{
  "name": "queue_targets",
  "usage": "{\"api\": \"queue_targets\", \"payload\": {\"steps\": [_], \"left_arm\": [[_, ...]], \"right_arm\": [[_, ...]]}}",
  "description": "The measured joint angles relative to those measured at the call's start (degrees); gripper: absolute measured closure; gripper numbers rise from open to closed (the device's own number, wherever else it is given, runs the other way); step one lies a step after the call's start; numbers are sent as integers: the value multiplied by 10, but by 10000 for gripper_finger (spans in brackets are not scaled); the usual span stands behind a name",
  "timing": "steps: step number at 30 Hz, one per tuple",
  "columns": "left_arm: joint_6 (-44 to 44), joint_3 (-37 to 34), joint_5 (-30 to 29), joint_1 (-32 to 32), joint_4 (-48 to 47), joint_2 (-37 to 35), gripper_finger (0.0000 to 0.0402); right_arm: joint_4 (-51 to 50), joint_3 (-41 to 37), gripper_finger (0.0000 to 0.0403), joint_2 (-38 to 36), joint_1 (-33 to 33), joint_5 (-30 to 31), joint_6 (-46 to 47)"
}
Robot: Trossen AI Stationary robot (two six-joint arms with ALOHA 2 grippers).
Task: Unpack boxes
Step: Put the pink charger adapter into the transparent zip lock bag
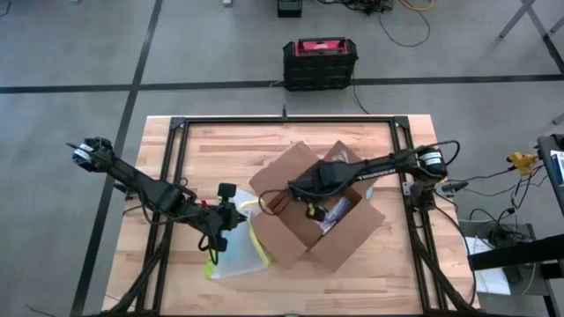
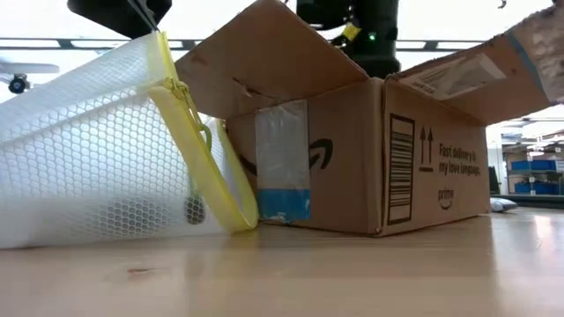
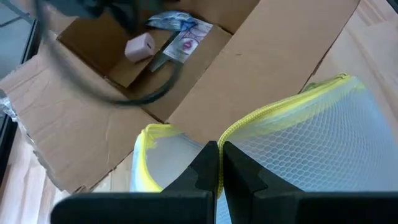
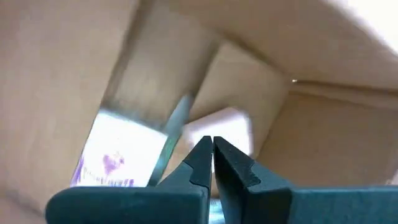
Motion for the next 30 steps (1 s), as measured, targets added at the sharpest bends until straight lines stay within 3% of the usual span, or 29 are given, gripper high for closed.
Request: {"api": "queue_targets", "payload": {"steps": [3,9,13,24,30], "left_arm": [[-6,0,0,0,0,0,401],[-7,0,-5,0,0,0,401],[-13,0,-10,0,0,0,401],[-15,0,-15,0,0,0,401],[-21,0,-20,0,0,0,401]], "right_arm": [[-28,-1,379,0,-20,-10,-29],[-37,-24,321,-1,-26,-25,-279],[-26,-51,271,-1,-37,-22,-378],[31,-70,117,3,-80,-86,-393],[31,-75,83,28,-87,-66,-403]]}}
